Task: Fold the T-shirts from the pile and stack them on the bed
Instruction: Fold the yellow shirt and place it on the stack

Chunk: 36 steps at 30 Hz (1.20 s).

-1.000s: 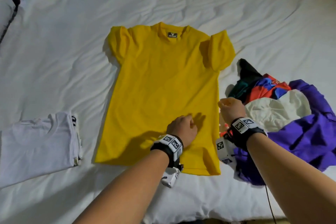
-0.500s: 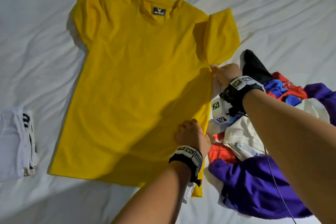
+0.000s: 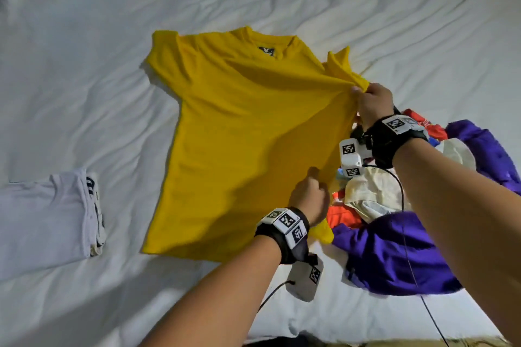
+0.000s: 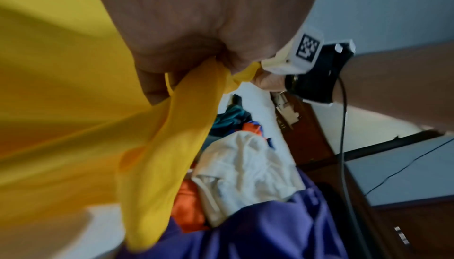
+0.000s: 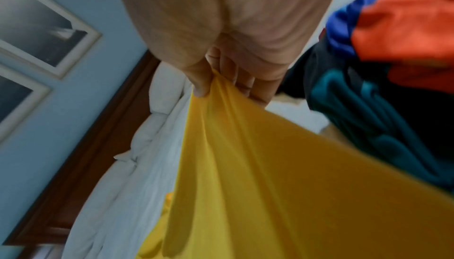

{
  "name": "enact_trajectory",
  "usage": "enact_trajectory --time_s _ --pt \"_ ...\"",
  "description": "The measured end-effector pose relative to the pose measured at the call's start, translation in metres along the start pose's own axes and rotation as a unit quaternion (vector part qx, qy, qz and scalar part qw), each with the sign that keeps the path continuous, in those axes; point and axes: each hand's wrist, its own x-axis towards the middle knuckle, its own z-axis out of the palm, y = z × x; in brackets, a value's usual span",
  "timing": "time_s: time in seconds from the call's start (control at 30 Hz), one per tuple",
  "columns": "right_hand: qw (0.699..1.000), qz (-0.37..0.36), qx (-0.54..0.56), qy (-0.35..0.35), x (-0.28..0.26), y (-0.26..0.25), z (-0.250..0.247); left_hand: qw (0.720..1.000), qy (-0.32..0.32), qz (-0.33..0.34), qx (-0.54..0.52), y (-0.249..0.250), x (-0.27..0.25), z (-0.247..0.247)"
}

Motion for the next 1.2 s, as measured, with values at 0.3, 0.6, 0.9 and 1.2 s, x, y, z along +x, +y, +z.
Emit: enact_trajectory --time_s 0.3,0.6,0.9,1.2 --pt "0.993 -0.104 0.029 0.047 -0.066 -0.119 -0.055 0.949 -0.039 0.042 -0.310 0.085 -0.083 -0.072" --pt "0.974 -0.205 -0.076 -0.057 -0.103 -0.235 0.106 0.884 0.029 0.035 -0.465 0.022 -0.103 -0.214" --pt "0.937 -0.100 -0.154 -0.298 -0.149 -0.200 0.347 0.889 0.237 -0.100 -0.377 -0.168 -0.057 -0.336" --pt "0.890 -0.096 -0.353 -0.271 -0.198 -0.014 0.309 0.938 0.222 -0.170 0.203 -0.241 -0.044 -0.328"
